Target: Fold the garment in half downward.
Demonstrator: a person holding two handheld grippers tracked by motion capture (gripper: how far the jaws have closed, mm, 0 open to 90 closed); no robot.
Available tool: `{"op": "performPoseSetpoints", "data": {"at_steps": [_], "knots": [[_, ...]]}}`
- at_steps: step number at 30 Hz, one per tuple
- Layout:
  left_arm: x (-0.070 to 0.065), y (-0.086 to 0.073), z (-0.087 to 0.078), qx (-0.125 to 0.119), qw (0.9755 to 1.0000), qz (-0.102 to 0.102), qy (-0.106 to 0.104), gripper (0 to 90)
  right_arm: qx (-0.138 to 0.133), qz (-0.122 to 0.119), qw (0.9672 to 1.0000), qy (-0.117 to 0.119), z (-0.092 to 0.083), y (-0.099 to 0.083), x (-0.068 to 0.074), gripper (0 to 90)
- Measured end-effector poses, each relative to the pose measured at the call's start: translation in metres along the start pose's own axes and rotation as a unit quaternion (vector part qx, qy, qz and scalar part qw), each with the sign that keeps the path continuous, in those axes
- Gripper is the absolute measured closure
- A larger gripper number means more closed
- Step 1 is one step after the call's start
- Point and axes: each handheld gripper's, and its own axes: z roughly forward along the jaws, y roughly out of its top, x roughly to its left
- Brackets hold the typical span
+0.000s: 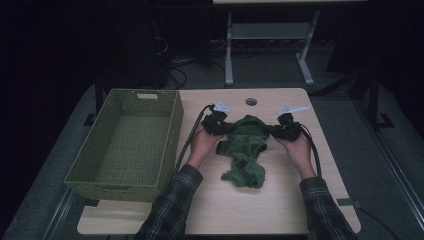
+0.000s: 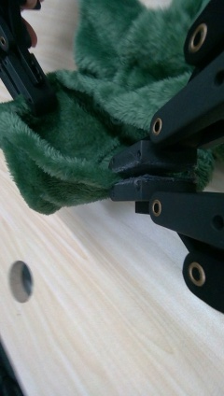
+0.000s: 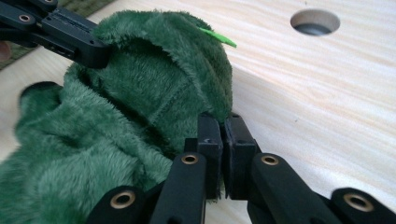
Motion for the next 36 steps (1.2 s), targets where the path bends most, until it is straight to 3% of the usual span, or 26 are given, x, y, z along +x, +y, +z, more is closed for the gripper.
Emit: {"op": "performPoseSetpoints", "data": {"at_steps": [8, 14, 20, 36], "knots": [[-0.015, 0.004, -0.025, -0.027, 0.9995, 0.015, -0.008, 85.5, -0.015, -0.017, 0.9996, 0.016, -0.022, 0.003, 0.011, 86.5], [-0.026, -0.001, -0.037, -0.049, 0.9985, 0.013, -0.019, 85.5, -0.036, -0.037, 0.9984, 0.024, -0.036, 0.000, 0.020, 86.5], [-0.037, -0.008, -0.049, -0.061, 0.9976, 0.021, -0.027, 85.5, -0.053, -0.037, 0.9968, 0.047, -0.046, -0.008, 0.027, 86.5], [-0.069, -0.031, -0.072, -0.077, 0.9948, 0.039, -0.055, 85.1, -0.051, -0.071, 0.9935, 0.073, -0.068, -0.031, 0.054, 86.3]]}}
